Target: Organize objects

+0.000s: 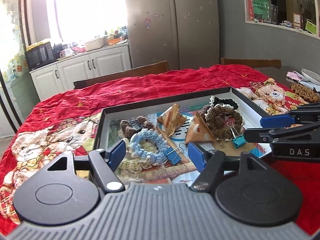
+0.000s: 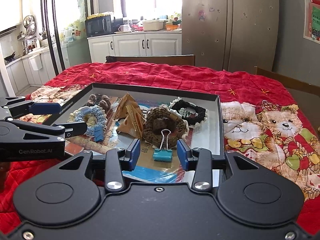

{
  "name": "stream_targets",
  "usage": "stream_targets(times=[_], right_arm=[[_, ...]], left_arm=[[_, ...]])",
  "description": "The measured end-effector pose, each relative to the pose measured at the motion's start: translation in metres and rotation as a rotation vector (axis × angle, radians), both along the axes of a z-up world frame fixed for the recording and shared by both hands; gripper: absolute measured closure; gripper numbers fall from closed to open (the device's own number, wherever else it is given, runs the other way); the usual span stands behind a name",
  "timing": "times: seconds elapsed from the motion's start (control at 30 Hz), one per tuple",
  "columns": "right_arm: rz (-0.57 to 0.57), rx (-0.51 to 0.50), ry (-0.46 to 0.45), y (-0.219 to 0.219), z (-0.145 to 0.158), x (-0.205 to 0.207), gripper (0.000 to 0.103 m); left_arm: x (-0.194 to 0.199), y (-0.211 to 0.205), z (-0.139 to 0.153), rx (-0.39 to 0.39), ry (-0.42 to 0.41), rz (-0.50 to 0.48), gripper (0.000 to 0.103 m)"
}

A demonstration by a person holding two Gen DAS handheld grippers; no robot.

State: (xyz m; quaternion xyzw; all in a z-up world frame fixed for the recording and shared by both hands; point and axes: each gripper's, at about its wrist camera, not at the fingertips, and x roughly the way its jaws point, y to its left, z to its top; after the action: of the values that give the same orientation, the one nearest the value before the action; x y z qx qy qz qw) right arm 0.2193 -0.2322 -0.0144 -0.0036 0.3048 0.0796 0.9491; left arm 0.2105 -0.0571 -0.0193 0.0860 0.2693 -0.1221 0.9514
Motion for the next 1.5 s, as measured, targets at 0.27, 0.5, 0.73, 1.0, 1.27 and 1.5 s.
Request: stream_targets(times=[0.27,0.5,0.73,1.0,1.27,1.5], right_arm=[[0.000,-0.001,-0.015,0.000,0.013,-0.020,0.060],[0.015,-0.002,-0.039,0.004,0.027,-0.046,0.055],[0.022,-0.017,-0.061,0.007,0.038,-0.081,0.048],[0.026,-0.033,-0.073,0.010,0.046,-0.117,0.040],[0.030,-0.023,-0.063,0.012,0.042,-0.146,0.027],[0.018,0.004,-0.037,0.011,0.027,-0.161,0.022]], left_arm=[[-0.022,0.009,0.016,-0.025,-0.004,0.038,0.017],[-0.047,0.017,0.027,-0.042,0.002,0.080,0.014],[-0.076,0.025,0.034,-0.045,-0.006,0.114,0.010],[-0.106,0.025,0.042,-0.039,-0.026,0.136,0.004],[-0.129,0.026,0.037,-0.041,-0.009,0.163,0.000],[-0.139,0.025,0.024,-0.040,0.027,0.180,0.000]])
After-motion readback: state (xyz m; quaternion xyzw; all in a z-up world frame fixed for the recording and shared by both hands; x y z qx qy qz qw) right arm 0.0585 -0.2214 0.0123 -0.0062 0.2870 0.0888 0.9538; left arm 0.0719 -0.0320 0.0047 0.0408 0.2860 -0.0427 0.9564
